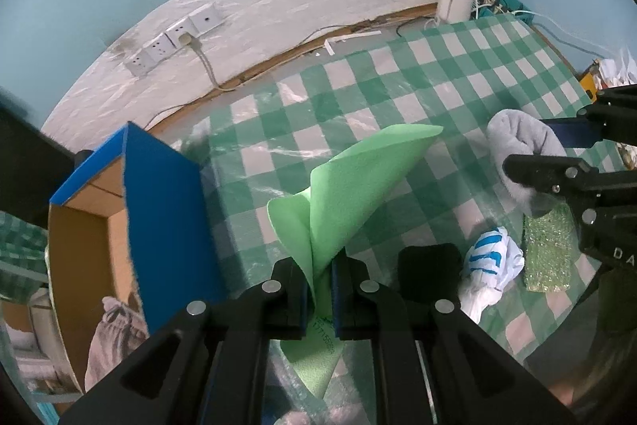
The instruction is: Organize soft objects
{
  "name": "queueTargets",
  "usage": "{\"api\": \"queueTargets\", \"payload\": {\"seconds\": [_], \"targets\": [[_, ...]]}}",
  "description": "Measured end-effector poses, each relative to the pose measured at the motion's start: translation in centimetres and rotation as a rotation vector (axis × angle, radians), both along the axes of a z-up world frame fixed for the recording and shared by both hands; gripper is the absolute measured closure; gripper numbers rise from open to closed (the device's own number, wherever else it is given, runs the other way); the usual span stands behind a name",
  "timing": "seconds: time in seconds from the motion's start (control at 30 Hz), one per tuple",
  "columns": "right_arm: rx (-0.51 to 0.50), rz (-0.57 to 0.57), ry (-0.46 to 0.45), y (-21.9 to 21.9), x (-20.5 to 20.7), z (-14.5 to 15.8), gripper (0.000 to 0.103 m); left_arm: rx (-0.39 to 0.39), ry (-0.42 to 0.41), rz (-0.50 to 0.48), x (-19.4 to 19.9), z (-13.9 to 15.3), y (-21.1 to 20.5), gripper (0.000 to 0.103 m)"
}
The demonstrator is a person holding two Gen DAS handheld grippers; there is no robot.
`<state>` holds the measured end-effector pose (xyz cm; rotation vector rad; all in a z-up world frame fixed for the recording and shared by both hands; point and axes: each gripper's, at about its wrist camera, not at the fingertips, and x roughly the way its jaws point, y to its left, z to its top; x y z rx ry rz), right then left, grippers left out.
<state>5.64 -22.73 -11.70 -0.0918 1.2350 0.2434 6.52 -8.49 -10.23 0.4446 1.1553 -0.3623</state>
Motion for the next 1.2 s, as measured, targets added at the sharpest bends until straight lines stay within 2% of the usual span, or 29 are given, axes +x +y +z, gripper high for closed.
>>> {"api": "queueTargets", "payload": {"seconds": [0.7, 1.2], "targets": [[0.010, 0.023, -0.074, 2.0, -0.9, 4.0, 0.076, -0.013, -0.086, 0.039, -2.3, 4.0, 3.4, 0.094], [0.017, 0.098, -0.117, 6.7, -0.3, 6.8, 0.076, -0.034, -0.137, 0.117, -3.1, 6.2, 7.6, 0.094]]}}
